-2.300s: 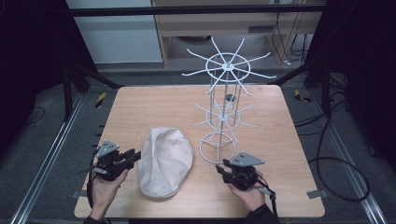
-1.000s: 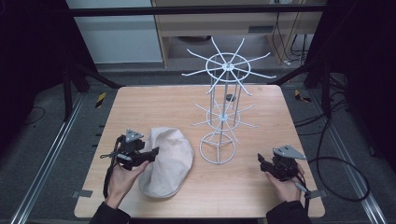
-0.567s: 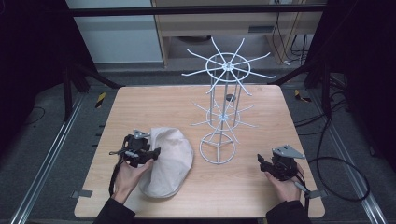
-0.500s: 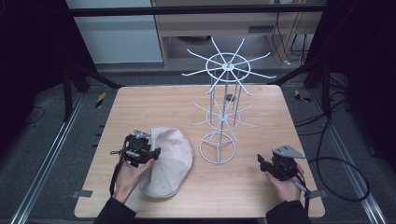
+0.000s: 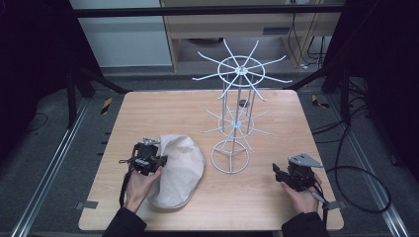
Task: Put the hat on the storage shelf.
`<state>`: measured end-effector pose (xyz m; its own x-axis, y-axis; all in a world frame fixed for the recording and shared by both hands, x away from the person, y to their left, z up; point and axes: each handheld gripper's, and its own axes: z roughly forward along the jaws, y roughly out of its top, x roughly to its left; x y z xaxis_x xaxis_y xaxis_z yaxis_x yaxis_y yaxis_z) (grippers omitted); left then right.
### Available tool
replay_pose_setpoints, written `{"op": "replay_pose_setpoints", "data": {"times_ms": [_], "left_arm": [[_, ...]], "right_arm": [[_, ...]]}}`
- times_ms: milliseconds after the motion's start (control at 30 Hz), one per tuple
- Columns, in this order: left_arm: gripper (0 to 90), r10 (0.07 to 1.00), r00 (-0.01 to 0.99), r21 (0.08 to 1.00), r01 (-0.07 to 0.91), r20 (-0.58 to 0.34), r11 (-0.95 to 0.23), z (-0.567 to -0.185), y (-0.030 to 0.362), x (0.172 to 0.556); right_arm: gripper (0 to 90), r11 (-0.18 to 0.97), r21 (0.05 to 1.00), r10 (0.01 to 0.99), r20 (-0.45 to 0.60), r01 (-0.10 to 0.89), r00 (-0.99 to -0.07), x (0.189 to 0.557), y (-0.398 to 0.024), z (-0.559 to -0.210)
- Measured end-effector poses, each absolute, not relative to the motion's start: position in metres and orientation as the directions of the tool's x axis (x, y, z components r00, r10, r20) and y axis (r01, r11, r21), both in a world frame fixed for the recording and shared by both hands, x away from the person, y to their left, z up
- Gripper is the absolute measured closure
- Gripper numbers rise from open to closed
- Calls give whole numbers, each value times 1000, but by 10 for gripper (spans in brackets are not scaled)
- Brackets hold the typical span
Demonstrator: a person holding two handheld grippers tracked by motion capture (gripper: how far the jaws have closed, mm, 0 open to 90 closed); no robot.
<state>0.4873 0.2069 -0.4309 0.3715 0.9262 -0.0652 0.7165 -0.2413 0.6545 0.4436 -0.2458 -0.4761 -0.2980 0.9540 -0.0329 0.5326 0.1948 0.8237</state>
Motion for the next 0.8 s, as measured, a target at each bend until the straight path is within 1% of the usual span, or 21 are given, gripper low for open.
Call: {"op": "replay_pose_setpoints", "data": {"times_ms": [233, 567, 800], "left_arm": [[876, 919, 385, 696, 684, -91, -218, -423, 212, 482], [879, 905, 408, 752, 633, -121, -185, -402, 227, 466], [880, 895, 428, 806, 571, -129, -157, -388, 235, 452]], "right_arm": [[372, 204, 821, 952, -41, 533, -303, 445, -246, -477], [373, 184, 822, 955, -19, 538, -297, 444, -248, -477], [372, 180, 828, 957, -22, 531, -291, 444, -250, -477]]}}
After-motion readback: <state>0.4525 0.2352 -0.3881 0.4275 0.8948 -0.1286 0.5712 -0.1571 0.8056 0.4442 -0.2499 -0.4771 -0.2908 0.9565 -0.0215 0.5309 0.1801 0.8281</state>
